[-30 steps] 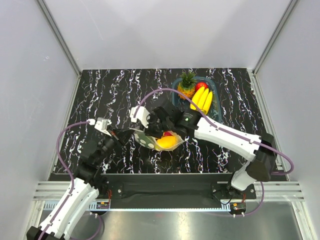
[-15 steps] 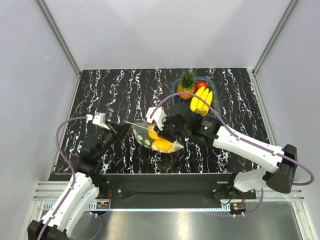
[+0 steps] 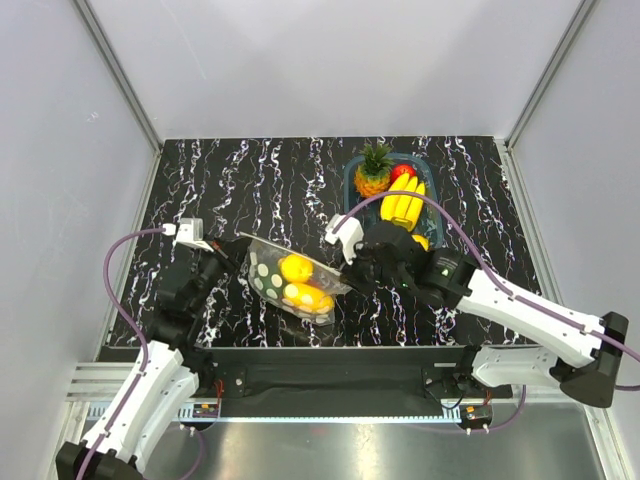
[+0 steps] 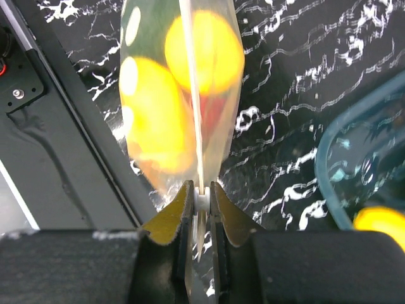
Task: Place the food in the zip-top bag and seal the zipper
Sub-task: Zip the zipper food storage bag at the center of the board.
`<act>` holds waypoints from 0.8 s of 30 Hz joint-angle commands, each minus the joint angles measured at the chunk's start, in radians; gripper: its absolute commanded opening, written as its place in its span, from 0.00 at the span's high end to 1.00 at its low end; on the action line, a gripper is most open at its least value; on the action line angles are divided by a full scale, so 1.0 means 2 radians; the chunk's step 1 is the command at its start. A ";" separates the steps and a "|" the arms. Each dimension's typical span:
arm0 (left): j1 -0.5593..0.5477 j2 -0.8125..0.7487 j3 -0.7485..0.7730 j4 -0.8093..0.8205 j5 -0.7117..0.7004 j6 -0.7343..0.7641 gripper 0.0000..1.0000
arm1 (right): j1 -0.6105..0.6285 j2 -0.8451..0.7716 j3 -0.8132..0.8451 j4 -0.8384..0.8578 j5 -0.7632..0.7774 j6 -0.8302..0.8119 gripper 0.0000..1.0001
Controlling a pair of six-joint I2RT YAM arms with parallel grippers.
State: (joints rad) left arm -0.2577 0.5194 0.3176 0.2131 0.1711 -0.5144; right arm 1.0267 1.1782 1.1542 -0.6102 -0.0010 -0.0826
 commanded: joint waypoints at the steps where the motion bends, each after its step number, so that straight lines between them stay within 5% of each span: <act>1: 0.013 -0.001 0.024 0.030 -0.059 0.023 1.00 | -0.002 -0.035 -0.012 -0.045 0.023 0.038 1.00; 17: 0.012 0.098 0.071 0.071 0.020 0.033 1.00 | -0.014 -0.052 0.000 -0.076 0.112 0.086 1.00; 24: 0.006 0.174 0.108 0.111 0.036 0.021 1.00 | -0.141 -0.005 0.023 -0.069 0.078 0.100 1.00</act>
State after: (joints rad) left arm -0.2554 0.8379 0.4610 0.2947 0.2783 -0.4782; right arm 0.8410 1.1507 1.1564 -0.6960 0.1284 0.0925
